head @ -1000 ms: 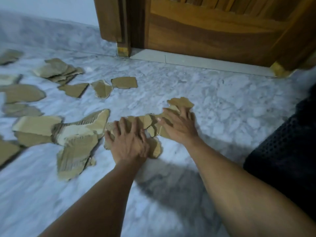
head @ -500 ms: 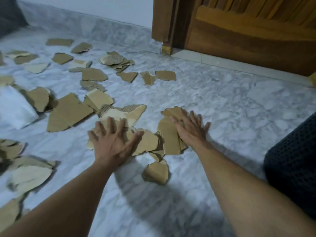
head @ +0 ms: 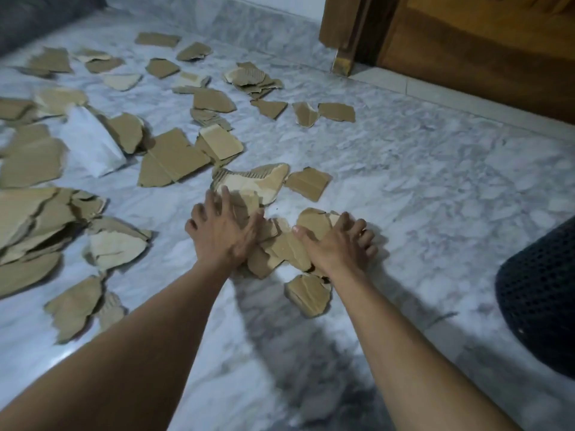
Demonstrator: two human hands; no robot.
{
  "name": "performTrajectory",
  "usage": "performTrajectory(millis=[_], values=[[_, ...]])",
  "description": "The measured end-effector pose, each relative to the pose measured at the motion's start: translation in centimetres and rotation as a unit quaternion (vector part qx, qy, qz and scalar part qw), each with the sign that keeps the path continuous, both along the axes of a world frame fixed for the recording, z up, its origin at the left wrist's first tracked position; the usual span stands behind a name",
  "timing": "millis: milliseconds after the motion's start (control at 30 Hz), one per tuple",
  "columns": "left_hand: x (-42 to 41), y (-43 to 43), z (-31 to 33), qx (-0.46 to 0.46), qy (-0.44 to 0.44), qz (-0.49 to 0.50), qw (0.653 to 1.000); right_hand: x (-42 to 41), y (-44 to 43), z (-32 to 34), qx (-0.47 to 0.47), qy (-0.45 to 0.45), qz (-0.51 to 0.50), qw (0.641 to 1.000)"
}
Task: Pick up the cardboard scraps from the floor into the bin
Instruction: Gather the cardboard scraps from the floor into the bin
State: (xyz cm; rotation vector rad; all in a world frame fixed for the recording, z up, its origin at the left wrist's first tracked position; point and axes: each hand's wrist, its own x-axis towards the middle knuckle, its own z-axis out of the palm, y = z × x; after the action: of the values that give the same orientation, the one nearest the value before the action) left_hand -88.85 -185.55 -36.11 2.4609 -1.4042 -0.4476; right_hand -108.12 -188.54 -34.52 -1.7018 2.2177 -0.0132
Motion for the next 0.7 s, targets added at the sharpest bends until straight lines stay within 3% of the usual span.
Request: performTrajectory(millis=[133, 300, 400, 500, 700], values=[[-0.9, 1.3, -0.1, -0.039, 0.013, -0.066, 0.997, 3.1, 0.6, -0.4, -0.073, -0.055, -0.012, 0.996], [-1.3, 3.1, 0.4, -0.039, 0.043, -0.025, 0.998, 6.2, 1.6, 0.0, -0.102, -0.221, 0.015, 0.97], [0.3, 4.0, 0.8, 0.002, -0.005, 0.01, 1.0, 5.2, 1.9, 1.1, -0.07, -0.128, 0.02, 0.989], [1.0, 5.0, 1.0, 0.019, -0.029, 0.007, 0.999, 3.6, 3.1, 1.6, 0.023, -0.049, -0.017, 0.998], [-0.9, 6.3, 1.3, -0.001, 0.059, 0.019, 0.998, 7.9, 7.5, 1.8, 0.02, -0.133, 0.014, 0.991]])
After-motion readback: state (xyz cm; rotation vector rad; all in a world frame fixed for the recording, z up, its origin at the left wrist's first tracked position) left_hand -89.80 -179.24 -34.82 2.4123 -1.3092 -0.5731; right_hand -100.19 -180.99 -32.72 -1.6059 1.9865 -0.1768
